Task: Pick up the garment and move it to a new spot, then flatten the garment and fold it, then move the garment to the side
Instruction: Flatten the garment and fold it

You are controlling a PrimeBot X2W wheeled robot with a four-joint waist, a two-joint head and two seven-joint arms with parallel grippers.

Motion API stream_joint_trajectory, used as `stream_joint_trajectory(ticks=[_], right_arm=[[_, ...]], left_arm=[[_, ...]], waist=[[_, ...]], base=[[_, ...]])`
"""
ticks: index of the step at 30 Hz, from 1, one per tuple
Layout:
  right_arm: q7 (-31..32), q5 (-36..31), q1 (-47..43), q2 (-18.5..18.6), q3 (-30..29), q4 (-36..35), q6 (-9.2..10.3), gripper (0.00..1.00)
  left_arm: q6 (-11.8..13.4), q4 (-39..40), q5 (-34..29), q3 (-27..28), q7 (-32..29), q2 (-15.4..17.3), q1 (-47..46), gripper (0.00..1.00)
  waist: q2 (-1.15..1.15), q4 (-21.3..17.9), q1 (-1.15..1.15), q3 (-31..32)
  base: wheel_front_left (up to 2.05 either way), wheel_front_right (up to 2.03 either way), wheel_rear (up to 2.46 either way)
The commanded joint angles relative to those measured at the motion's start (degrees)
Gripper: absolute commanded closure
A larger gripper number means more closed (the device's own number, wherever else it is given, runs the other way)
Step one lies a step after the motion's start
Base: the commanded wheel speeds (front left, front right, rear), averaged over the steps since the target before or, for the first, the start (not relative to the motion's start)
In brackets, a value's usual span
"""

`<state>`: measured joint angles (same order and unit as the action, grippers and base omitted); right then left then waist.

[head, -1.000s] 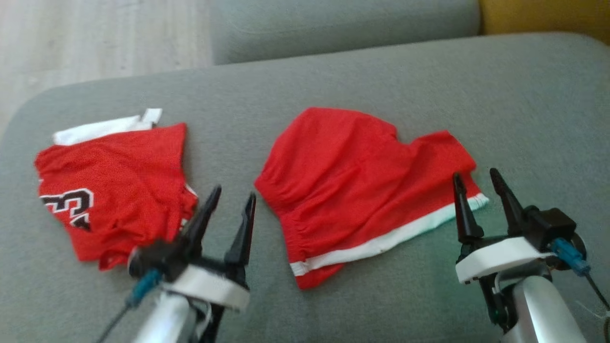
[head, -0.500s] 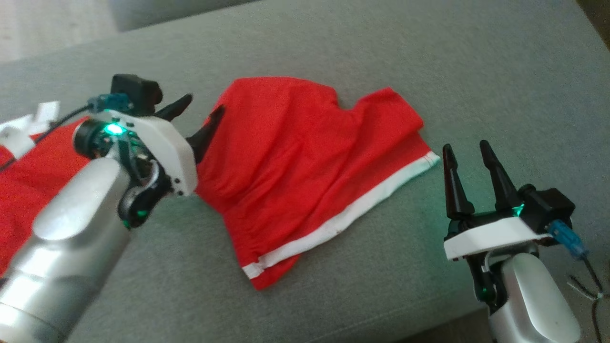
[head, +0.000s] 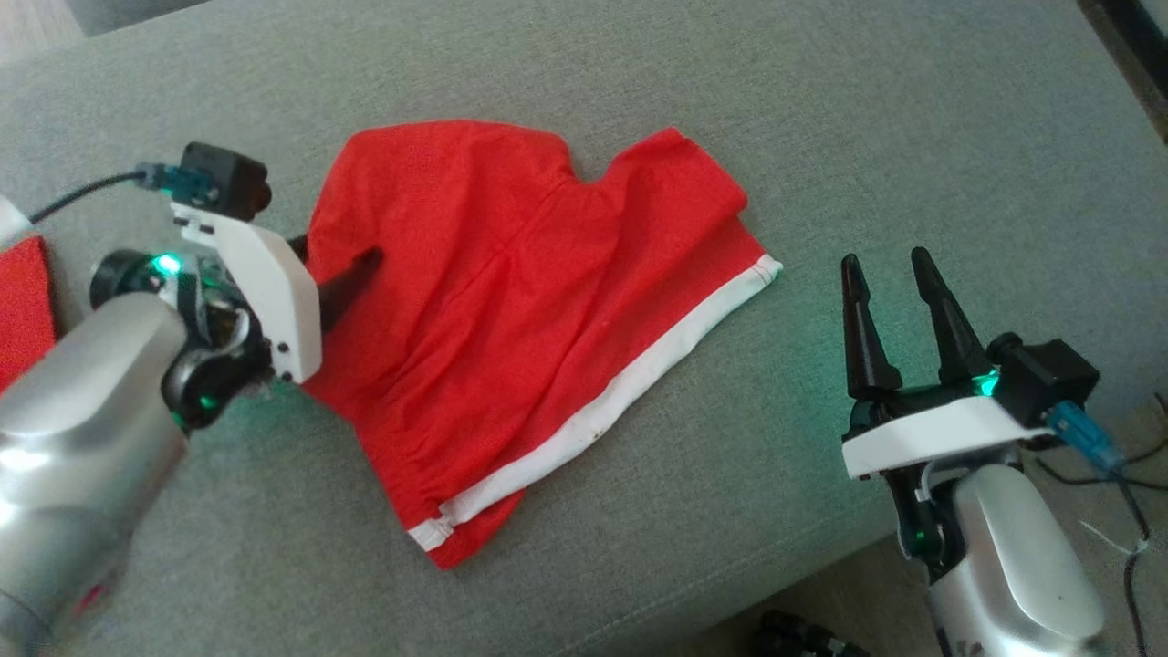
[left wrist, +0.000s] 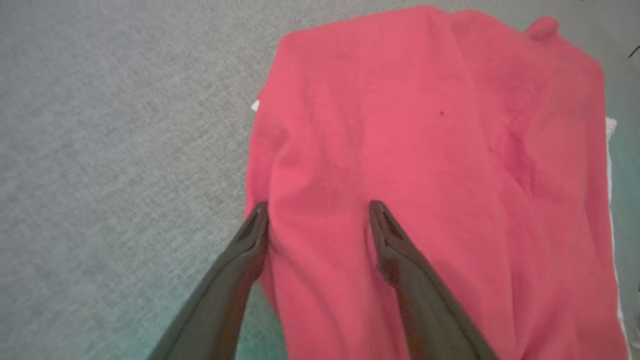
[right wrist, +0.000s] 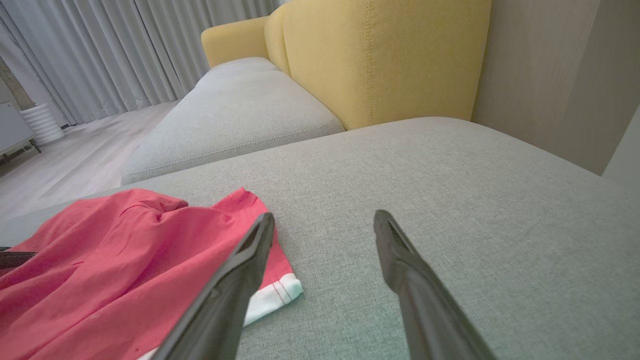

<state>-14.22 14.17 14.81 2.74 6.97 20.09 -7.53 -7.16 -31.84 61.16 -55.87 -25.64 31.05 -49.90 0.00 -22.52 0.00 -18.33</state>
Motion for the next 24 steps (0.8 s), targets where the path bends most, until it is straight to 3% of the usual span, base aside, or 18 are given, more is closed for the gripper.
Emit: stream_joint_trajectory(ticks=[1,2,11,22,23,24], right_arm=[[-0.76,0.45,1.23,0.14,1.22,-2.15,0.04,0.0],[-0.76,0.54,1.26,0.14,1.3,-2.27,0.04,0.0],[-0.77,0.89,1.57,0.14,2.01,-2.58,0.04,0.0],[-0.77,0.85,1.79,0.14,3.78,-2.15,0.04,0.0],[-0.77,0.89,1.8,0.14,3.85,-2.18,0.04,0.0],[-0.77,0.91,1.81,0.14,3.87,-2.2,0.04,0.0]], left_arm=[[-0.33,0.77,-0.17,1.11,0.76,2.84,-4.07,0.96],[-0.33,1.05,-0.46,0.63,2.1,3.01,-4.75,1.0],[-0.33,-2.71,-11.03,-5.01,18.94,3.65,-14.64,1.0],[-0.33,-13.5,-16.63,-10.07,29.93,-1.52,-23.35,1.0],[-0.33,-14.34,-16.57,-10.38,30.49,-2.06,-23.49,0.94],[-0.33,-15.14,-16.47,-10.77,30.9,-2.54,-23.5,0.47]], waist=[[0.0,-0.21,0.0,-0.19],[0.0,-0.31,0.0,-0.27],[0.0,-0.56,0.0,0.11],[0.0,-0.3,0.0,0.86],[0.0,-0.23,0.0,0.87],[0.0,-0.13,0.0,0.87]], base=[[0.0,0.0,0.0],[0.0,0.0,0.0],[0.0,0.0,0.0],[0.0,0.0,0.0],[0.0,0.0,0.0],[0.0,0.0,0.0]])
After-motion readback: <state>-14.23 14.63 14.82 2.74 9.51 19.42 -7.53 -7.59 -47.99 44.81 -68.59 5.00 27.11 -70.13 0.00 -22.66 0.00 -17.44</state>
